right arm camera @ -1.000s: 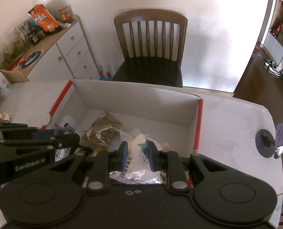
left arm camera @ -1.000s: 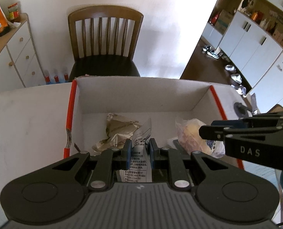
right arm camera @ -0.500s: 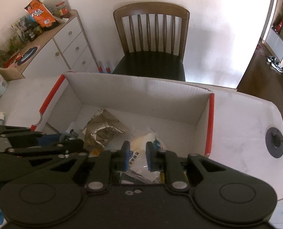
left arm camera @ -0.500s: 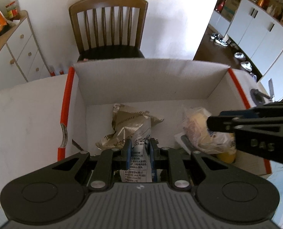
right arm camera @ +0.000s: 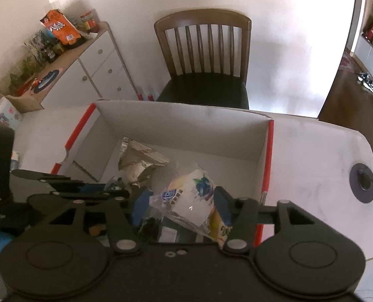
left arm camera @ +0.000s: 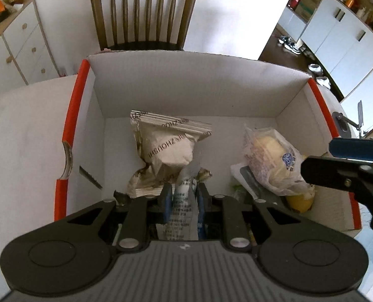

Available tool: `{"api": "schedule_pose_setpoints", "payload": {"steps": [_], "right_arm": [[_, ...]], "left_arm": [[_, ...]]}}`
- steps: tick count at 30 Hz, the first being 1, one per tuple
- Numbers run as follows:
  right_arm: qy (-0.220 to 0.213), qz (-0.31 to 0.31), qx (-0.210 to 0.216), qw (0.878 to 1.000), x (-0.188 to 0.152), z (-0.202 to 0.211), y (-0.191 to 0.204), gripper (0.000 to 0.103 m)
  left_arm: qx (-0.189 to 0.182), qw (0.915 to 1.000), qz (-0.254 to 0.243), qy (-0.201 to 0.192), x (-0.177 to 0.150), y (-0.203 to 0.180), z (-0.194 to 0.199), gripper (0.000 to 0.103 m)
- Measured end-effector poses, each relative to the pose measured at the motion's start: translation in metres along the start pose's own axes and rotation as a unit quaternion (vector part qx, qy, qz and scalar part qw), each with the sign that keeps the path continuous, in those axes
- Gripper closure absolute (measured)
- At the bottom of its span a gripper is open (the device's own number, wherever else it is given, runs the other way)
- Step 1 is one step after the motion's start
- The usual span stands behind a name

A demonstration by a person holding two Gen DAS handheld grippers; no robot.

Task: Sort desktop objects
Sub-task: 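Open the left tool to drop the white packet while the right tool releases the blueberry bag, then withdraw both open tools from the red box back over the table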

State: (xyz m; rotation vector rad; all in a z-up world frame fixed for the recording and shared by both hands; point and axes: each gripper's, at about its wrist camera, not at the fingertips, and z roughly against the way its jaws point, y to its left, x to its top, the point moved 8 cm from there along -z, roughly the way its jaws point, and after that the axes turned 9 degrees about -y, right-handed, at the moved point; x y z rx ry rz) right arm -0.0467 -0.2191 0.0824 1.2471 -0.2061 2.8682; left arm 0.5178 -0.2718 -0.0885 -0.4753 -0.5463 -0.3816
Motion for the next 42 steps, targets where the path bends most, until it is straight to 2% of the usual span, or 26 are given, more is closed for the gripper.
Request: {"api": "schedule_pose_setpoints", "payload": {"steps": [2,3,4,20,42], "right_arm": [[-0.001,-0.006,0.002,1.000,0.001,0.003,-0.001,0.039],[0.000,-0.009,0.006,1.000,0.001,0.004,-0.001,0.039],[0.000,-0.011,0.007,1.000,0.001,0.006,-0.002,0.038],[-0.017,-0.005,0.013,1.000,0.000,0.041,0.002,0.035],[-0.016,0.017,0.038,0.999,-0.025,0.092,0.019,0.027]], "left_arm": [[-0.001,1.0000,0.002,-0.004,0.001,-0.001,0.004,0.067],[-0.003,1.0000,0.003,-0.007,0.004,-0.002,0.006,0.050],[-0.007,0.9999,0.004,-0.011,0.005,-0.002,0.010,0.044],[-0.008,0.9990,-0.007,-0.043,0.005,-0.010,0.068,0.044],[-0.032,0.9975,-0.006,-0.063,-0.030,-0.035,0.142,0.044]]}}
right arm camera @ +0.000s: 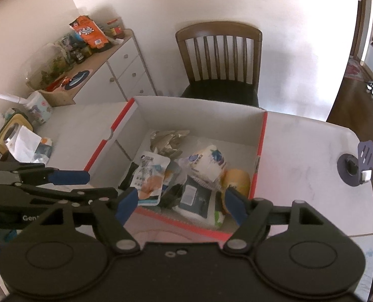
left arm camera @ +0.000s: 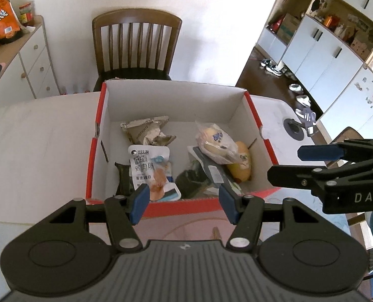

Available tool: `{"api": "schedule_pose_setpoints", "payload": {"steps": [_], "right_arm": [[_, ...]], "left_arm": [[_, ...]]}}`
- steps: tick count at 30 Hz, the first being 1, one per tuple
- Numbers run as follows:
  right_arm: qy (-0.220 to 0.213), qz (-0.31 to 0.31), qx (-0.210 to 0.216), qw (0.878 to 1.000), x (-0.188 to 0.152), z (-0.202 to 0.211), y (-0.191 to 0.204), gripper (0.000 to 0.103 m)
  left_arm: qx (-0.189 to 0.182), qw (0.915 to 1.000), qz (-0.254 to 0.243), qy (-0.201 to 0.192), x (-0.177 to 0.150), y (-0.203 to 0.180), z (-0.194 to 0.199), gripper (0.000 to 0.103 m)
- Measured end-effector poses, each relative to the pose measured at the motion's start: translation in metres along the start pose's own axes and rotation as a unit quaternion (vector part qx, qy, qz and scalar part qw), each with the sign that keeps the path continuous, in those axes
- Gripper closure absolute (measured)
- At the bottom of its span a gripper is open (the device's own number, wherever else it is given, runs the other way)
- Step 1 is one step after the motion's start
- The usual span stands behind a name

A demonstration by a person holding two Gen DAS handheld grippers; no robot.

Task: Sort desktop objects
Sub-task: 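Withdraw both open tools from the red box back over the table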

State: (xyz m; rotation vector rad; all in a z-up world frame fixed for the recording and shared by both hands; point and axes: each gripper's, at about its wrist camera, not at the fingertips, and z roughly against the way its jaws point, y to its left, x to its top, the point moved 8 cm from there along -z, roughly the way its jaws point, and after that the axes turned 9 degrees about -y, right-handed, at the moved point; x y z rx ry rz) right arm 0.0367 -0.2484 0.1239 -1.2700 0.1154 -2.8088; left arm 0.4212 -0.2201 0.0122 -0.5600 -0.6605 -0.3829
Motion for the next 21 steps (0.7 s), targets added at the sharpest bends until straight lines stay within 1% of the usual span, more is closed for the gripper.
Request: {"api": "schedule_pose_setpoints", "payload": {"steps": [10,13,16,21], "right_arm": [[-0.005,0.001,0.000,1.000,-0.012,0.020,0.014,0.022],[-0.017,-0.002,-0.009,1.000,-0.017,0.029,0.017,0.021],[-0.024,-0.002,-0.015,1.000,-0.028,0.036,0.023,0.021],[-0.015,-0.009,-0.022,1.000,-0.053,0.041,0.038,0.020]], "left_arm": [[-0.021,0.9997,-0.009,-0.005,-0.015,0.001,0.027,0.044],[-0.030,0.9994,-0.012,-0.009,-0.021,0.005,0.036,0.044],[-0.034,0.9992,-0.016,-0.013,-0.026,0.011,0.045,0.040],[-0.038,0.9988,-0.027,-0.013,-0.039,0.021,0.055,0.038]]}}
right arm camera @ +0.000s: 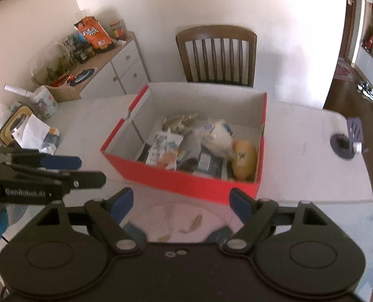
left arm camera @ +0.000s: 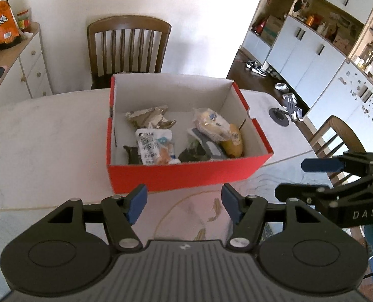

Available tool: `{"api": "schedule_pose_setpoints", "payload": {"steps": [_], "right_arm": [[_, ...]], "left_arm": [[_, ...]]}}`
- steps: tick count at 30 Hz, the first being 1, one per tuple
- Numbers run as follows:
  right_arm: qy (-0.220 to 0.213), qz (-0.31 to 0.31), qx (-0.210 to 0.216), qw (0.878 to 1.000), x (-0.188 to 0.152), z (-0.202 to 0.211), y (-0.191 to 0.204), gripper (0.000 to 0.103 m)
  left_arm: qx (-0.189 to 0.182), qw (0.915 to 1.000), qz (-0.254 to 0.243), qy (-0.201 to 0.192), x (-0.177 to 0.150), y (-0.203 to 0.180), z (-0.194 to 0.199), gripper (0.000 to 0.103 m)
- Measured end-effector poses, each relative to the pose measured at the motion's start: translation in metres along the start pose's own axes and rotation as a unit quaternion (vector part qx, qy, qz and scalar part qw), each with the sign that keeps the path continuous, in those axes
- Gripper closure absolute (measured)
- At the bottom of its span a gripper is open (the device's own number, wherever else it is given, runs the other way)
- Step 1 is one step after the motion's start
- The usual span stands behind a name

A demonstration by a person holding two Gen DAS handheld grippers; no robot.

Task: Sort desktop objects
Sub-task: 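Withdraw both open tools from the red box back over the table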

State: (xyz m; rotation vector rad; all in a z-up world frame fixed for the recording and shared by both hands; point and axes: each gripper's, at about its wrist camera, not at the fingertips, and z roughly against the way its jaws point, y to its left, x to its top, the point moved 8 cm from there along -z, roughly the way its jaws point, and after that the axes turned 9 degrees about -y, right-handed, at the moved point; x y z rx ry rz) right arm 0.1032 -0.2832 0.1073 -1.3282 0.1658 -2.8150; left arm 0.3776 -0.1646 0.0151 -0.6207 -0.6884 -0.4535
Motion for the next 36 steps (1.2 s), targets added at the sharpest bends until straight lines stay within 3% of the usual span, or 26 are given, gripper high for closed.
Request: {"api": "schedule_pose_setpoints", "payload": {"steps": [18,22,36], "right_arm": [[0.043,-0.023,-0.024,0.999,-0.087,0.000,0.055,0.019],[0.046,-0.032,-0.033,0.998,-0.101,-0.006,0.062,0.019],[0.086,-0.062,-0.052,0.993,-0.142,-0.028,0.080,0.019]], "left_arm": [[0.000,0.9997,-0.002,0.024,-0.067,0.056,0.018,0.015],[0.012,0.9996,-0.001,0.025,-0.083,0.070,0.019,0.000],[0.034,0.9953,0.022,0.087,-0.140,0.105,0.005,0.000]]}}
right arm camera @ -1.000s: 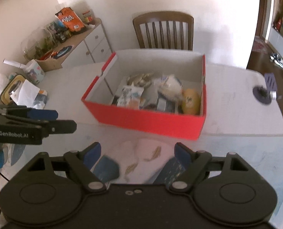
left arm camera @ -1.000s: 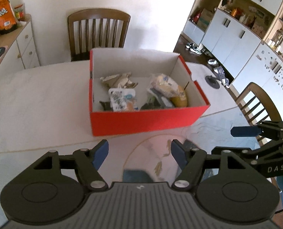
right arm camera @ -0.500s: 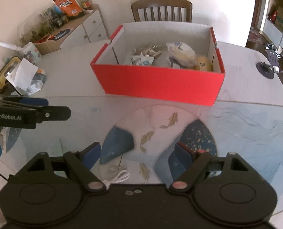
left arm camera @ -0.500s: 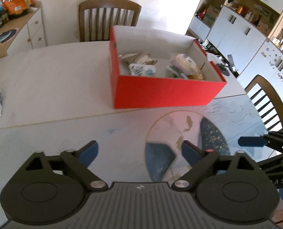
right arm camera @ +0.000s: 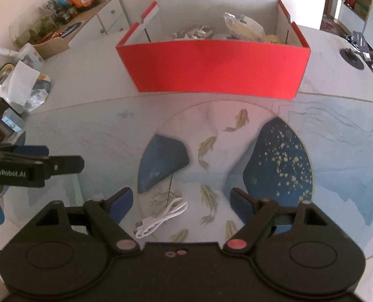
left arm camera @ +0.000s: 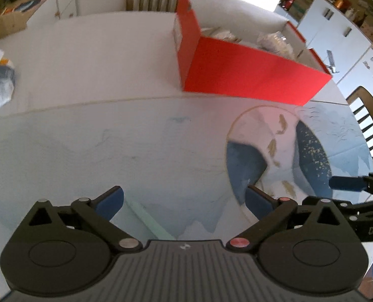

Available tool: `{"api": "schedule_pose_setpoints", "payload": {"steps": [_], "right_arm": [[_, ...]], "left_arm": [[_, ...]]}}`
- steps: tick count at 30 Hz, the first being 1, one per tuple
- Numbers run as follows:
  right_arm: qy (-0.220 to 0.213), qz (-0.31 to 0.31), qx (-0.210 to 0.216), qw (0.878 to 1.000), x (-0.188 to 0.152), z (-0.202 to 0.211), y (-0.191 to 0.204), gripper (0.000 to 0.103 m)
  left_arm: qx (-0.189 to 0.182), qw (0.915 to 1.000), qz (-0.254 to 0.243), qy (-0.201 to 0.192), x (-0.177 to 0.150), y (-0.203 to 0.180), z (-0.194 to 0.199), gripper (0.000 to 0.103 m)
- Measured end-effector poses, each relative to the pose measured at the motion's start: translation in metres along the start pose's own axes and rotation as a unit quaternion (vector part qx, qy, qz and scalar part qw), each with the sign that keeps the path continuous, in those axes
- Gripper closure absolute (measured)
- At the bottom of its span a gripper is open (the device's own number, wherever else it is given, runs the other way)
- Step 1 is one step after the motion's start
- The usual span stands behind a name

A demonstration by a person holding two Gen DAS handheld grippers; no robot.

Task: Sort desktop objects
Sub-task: 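Withdraw both open tools from the red box back over the table, then grasp the pale green stick with the left tool while the right tool grasps the white cable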

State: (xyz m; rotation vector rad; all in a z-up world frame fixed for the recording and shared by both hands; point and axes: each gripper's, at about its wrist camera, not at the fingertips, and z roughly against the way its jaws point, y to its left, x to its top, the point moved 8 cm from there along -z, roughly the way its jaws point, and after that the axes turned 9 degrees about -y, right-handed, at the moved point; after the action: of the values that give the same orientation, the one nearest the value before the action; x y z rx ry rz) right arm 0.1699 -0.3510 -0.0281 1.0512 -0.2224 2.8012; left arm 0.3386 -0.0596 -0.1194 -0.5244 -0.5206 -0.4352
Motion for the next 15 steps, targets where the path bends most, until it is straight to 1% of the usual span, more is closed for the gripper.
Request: {"api": "schedule_pose_setpoints", "payload": {"steps": [9,13,15], "right_arm": [[0.024,-0.009,-0.007,1.000,-0.019,-0.018,0.015,0.019],[0.024,-0.013,-0.023,0.999,-0.025,-0.025,0.020,0.020],[0.025,-0.016,-0.029,0.999,-0.028,-0.027,0.022,0.021]], "left_arm": [[0.022,0.9995,0.005,0.022,-0.017,0.015,-0.020,0.000],[0.043,0.9986,0.014,0.028,-0.025,0.019,-0.028,0.000],[0.054,0.9982,0.006,0.027,-0.028,0.019,-0.030,0.000]]}}
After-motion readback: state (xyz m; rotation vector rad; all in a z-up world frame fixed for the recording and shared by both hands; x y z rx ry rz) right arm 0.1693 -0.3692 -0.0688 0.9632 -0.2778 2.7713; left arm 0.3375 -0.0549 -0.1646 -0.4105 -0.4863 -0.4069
